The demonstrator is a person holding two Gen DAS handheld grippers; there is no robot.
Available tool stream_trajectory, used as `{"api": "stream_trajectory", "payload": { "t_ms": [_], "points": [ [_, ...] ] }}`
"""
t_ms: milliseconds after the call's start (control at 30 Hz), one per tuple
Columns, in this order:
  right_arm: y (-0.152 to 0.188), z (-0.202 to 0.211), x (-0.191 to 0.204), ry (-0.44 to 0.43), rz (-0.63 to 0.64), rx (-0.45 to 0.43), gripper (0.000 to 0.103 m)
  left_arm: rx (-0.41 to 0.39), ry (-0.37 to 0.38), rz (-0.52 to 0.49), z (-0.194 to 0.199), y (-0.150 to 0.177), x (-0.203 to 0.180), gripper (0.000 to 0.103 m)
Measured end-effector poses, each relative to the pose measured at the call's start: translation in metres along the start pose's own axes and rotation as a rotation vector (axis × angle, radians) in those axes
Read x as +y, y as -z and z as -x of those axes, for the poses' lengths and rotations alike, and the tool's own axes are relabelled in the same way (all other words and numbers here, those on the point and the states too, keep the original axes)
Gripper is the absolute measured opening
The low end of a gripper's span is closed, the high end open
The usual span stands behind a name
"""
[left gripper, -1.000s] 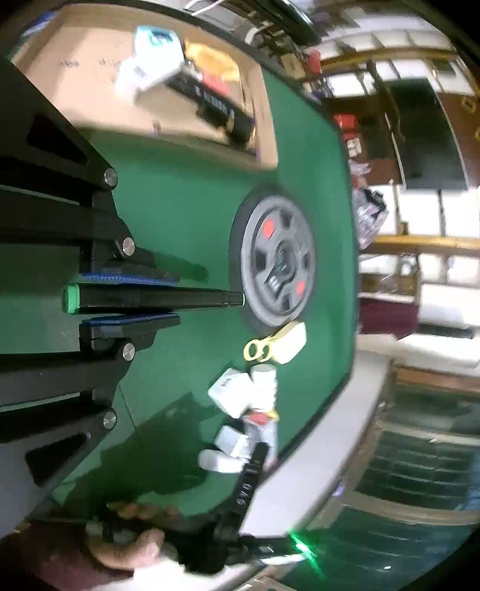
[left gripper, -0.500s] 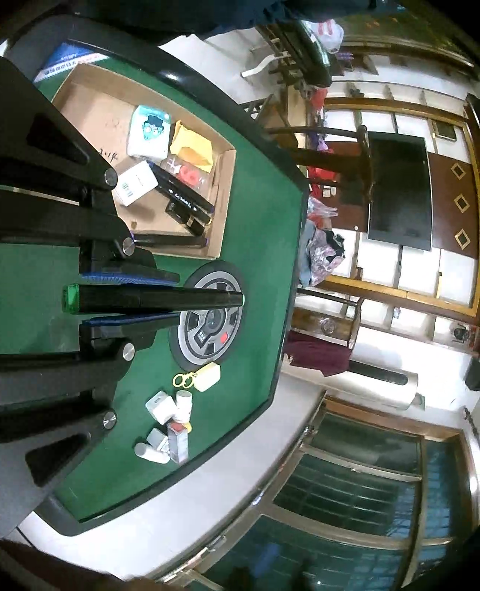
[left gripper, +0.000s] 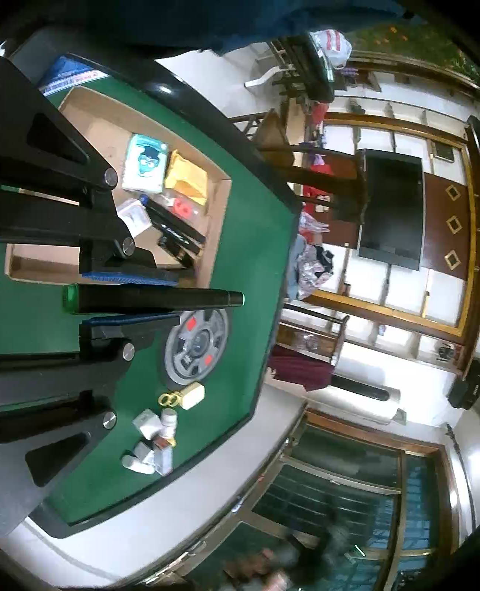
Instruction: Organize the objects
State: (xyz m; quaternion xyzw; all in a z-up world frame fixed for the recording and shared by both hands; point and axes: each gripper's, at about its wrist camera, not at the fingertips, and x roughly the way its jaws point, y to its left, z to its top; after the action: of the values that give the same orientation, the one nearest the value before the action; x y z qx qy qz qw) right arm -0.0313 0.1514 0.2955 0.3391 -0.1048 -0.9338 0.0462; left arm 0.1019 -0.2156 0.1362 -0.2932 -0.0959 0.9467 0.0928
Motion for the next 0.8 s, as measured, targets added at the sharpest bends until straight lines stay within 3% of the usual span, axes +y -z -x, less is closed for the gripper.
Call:
{"api": "stream_trajectory", "payload": {
  "t_ms": [167,233,333,633,800],
  "points": [
    [0.073,-0.167,-0.034,0.032,-0.089,0.313,0.103,0.005,-0.036,0.002,0.000,0.008,0.016,0.011],
    [0.098,-0.207,-0.047,0.015,-0.132,0.389,0.103,0.008,-0.050,0.014,0.001,0.009,0.026,0.011],
    [0.114,-0.244,-0.053,0.039,-0.141,0.433,0.103,0.017,-0.080,0.044,0.000,0.011,0.041,0.011],
    [0.125,-0.280,-0.053,0.127,-0.089,0.476,0.103,0.075,-0.091,0.084,-0.017,0.019,0.057,0.011],
    [0.121,-0.244,-0.064,0.085,-0.105,0.455,0.103,0.081,-0.055,0.054,-0.022,0.019,0.048,0.011]
  ]
}}
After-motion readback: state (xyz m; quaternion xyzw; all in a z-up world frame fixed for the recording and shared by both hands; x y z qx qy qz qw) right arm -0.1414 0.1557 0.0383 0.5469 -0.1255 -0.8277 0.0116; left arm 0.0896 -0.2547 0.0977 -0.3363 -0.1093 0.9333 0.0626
